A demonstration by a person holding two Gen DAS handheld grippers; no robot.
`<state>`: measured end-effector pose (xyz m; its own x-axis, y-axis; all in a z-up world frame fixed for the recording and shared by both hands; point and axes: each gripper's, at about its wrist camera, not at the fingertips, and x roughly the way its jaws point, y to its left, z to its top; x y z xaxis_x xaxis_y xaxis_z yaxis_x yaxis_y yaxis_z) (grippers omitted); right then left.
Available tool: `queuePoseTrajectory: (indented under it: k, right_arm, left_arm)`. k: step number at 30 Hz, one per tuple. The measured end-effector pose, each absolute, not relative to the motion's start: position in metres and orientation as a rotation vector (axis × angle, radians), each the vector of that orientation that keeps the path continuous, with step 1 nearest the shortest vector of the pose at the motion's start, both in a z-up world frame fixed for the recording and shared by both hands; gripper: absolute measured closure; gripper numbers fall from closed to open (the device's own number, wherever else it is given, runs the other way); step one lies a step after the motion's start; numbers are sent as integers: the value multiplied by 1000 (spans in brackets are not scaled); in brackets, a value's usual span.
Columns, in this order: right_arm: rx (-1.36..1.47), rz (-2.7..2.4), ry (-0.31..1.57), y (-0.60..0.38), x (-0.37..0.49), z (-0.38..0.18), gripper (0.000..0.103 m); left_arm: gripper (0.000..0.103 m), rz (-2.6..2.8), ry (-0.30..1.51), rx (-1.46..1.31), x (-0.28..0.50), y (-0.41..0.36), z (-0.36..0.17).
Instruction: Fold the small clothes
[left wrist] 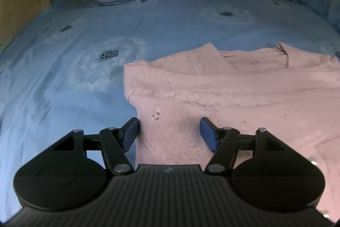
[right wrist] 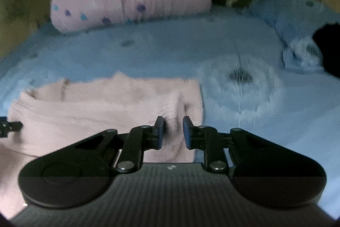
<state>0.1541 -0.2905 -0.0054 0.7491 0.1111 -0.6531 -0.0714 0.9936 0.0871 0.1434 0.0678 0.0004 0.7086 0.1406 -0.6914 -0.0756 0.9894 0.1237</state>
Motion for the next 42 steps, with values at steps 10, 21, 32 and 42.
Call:
queuePoseTrajectory:
  k: [10,21,32,42]
  right_arm:
    - [195,118,708,-307,148,-7,76]
    - [192,170,775,-320,64,27,60]
    - [155,149,878,-323,-23,30,51]
    - [174,139,963,-343,-59,22,51]
  left_arm:
    - [32,110,778,82,133,79,9]
    - [31,82,851,67,40,108,40]
    - [31,40,929,45,-54,118,41]
    - [30,41,980,68,-92,113,26]
